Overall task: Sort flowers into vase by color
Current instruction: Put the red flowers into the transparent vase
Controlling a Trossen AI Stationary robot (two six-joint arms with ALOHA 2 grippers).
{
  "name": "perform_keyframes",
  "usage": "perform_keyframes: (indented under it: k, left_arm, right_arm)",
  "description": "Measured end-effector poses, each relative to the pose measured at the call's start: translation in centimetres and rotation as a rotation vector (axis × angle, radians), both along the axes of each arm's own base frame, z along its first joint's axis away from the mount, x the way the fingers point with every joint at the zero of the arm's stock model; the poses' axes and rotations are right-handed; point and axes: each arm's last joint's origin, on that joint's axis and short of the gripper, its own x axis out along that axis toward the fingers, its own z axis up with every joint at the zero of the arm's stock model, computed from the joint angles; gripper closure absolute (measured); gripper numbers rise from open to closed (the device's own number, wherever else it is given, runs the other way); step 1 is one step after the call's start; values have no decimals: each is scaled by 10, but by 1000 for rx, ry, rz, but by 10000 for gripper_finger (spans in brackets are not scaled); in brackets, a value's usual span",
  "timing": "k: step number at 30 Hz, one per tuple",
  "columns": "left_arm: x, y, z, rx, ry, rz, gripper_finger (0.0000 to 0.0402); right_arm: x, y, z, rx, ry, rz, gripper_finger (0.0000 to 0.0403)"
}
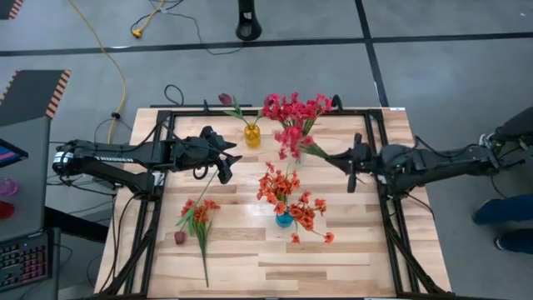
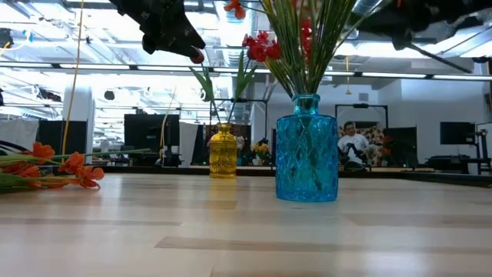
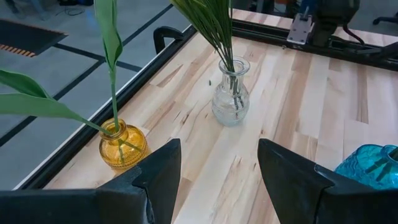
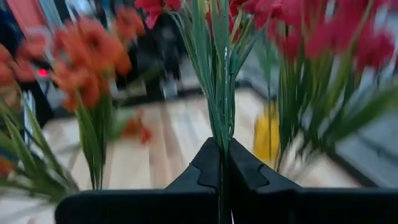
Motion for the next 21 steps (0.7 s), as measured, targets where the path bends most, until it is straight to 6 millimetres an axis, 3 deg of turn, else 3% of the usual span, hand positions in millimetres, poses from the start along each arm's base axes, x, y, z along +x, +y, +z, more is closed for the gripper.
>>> perform_keyframes:
  k: [8,15,21]
  left_arm:
    - [0,0,0,0,0,0,200]
    - [0,0,0,0,-3,0,200]
    - [0,0,1,1,-8,1,200]
  right_arm:
    - [3,1,4,-176,-359,33,366]
    - [-5,-2,-16,-294,-616,35,366]
    - [-6,-7,-32,-349,-738,60,366]
